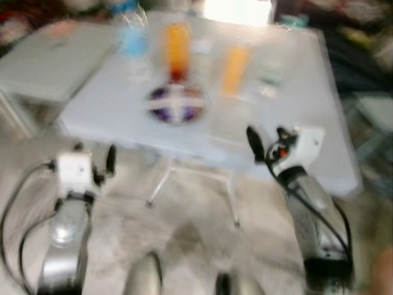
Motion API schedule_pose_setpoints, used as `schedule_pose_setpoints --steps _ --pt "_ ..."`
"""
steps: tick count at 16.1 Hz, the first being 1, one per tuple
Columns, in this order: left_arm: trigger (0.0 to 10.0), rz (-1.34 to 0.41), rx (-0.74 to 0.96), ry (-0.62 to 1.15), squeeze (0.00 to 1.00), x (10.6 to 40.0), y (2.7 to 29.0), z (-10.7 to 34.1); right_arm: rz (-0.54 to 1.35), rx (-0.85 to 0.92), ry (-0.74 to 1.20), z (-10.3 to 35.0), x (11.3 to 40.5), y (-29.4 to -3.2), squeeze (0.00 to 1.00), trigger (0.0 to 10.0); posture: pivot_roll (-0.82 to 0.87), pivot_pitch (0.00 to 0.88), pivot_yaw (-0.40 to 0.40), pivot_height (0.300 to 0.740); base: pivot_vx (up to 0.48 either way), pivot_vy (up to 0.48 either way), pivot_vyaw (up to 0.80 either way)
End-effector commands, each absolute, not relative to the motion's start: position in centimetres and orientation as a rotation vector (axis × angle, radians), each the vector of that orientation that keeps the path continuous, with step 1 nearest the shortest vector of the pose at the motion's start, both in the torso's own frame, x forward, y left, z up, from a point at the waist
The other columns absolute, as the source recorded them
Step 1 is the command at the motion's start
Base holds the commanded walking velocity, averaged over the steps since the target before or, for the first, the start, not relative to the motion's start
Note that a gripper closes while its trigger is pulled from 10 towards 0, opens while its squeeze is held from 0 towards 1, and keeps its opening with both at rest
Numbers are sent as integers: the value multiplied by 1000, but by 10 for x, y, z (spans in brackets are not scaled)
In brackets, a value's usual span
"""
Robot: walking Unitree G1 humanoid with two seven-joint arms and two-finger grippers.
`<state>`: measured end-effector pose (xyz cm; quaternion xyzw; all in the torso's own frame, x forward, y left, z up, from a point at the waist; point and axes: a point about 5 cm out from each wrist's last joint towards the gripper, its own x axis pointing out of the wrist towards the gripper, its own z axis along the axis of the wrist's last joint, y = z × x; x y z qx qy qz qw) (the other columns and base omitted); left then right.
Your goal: Restocking fridge
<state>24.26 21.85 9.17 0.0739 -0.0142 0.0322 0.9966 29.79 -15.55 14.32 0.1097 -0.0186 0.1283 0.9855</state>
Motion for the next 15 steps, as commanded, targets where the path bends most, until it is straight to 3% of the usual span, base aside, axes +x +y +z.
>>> schedule_pose_setpoints --steps 1,8,15 --pt "10000 51 161 -23 0 246 217 93 253 232 -1 134 298 -159 0 10000 65 143 2 740 0 0 0" --pt "10000 35 149 -5 0 240 214 90 209 164 -65 144 303 -168 0 10000 65 157 6 740 0 0 0" --pt "10000 20 160 -1 0 239 214 92 253 190 -56 140 319 -162 0 10000 87 171 16 740 0 0 0"
